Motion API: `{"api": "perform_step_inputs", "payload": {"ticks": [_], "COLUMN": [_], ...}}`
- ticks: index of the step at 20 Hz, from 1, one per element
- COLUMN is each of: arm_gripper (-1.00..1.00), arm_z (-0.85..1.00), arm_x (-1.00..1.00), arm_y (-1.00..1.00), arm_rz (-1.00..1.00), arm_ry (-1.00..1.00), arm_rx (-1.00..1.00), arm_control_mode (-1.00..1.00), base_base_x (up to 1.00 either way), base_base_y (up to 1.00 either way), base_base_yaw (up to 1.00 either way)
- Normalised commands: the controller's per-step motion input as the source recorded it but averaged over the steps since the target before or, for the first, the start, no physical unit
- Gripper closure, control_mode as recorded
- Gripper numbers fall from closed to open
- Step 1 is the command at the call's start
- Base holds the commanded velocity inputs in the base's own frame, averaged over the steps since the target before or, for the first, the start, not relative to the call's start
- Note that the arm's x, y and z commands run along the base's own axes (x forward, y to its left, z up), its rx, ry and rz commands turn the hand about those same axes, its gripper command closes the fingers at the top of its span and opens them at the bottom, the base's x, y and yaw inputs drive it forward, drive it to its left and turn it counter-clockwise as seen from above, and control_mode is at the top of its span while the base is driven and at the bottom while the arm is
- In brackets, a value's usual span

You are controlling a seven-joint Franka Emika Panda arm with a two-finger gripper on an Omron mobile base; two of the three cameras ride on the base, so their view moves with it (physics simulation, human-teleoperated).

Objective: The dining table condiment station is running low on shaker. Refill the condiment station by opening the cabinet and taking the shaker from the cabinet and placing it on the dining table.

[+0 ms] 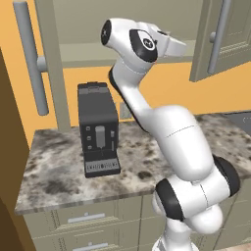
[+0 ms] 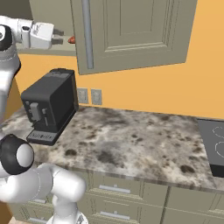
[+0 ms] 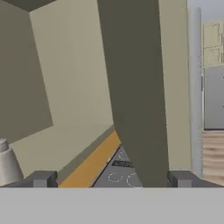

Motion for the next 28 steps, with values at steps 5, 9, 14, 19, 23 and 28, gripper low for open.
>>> {"api": "perform_step_inputs", "payload": {"ticks": [5,9,14,19,23,28], "arm_gripper": [-1.00,-1.00,-1.00,-1.00,-1.00,-1.00], "arm_z": [0.00,0.00,0.01,0.00,0.00,0.10], "arm_x": [0.49,0.44,0.06,0.00,-0.06,-0.83], "arm_y": [-0.26,-0.26,-0.46,-0.55,-0.60,-0.95], "arm_rz": [-0.09,-0.08,-0.08,-0.12,-0.15,-0.30], "arm_ry": [0.00,0.00,0.00,0.00,0.00,0.00], "arm_rx": [0.00,0.00,0.04,0.04,0.03,0.12], "arm_control_mode": [-1.00,-1.00,-1.00,-1.00,-1.00,-1.00], "base_base_x": [0.00,0.00,0.00,0.00,0.00,0.00], "base_base_y": [0.00,0.00,0.00,0.00,0.00,0.00], "base_base_yaw": [0.00,0.00,0.00,0.00,0.00,0.00]}}
